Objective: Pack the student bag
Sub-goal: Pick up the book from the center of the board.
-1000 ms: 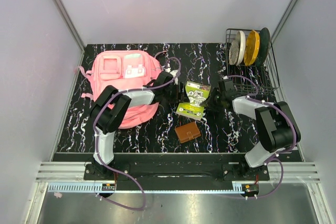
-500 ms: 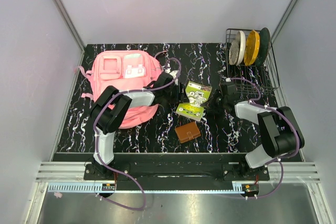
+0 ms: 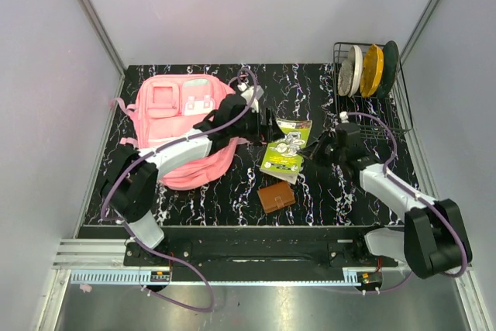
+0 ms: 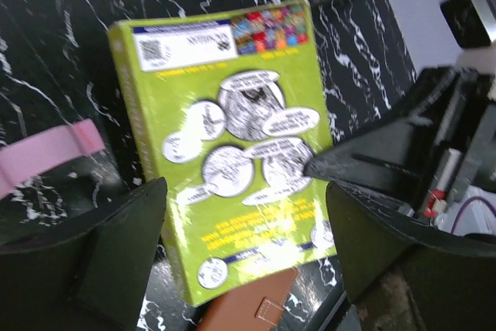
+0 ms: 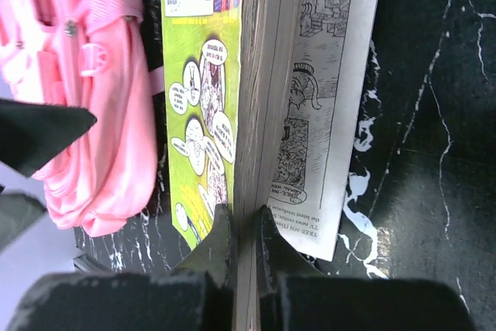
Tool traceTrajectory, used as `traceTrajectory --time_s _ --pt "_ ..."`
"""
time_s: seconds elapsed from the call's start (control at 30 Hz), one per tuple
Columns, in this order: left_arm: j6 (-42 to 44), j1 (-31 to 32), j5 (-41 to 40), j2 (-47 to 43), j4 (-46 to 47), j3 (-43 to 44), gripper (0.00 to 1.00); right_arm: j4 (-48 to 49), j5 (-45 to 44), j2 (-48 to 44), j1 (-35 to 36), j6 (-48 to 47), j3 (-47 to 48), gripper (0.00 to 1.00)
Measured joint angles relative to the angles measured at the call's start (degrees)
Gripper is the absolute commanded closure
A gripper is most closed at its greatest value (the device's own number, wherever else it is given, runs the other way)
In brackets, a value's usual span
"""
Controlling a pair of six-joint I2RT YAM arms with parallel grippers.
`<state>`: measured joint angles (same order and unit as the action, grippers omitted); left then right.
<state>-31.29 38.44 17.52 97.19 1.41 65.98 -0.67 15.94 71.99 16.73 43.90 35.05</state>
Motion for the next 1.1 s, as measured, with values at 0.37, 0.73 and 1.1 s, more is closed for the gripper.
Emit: traceTrajectory --time_s 0.37,0.73,1.1 --pt "-1.7 -3.7 3.3 -1.1 3.1 -0.8 0.09 -0.4 4.5 -12.8 0.1 -0.6 -2.7 1.0" --pt "-5.5 -4.4 12.2 2.9 11.5 -0.9 0.12 6.0 9.9 -16.2 0.0 -0.2 -7.4 1.0" --pt "-6.3 -4.6 12.7 2.8 13.4 -2.1 0.12 6.6 11.6 -18.0 0.1 0.1 -8.5 1.0"
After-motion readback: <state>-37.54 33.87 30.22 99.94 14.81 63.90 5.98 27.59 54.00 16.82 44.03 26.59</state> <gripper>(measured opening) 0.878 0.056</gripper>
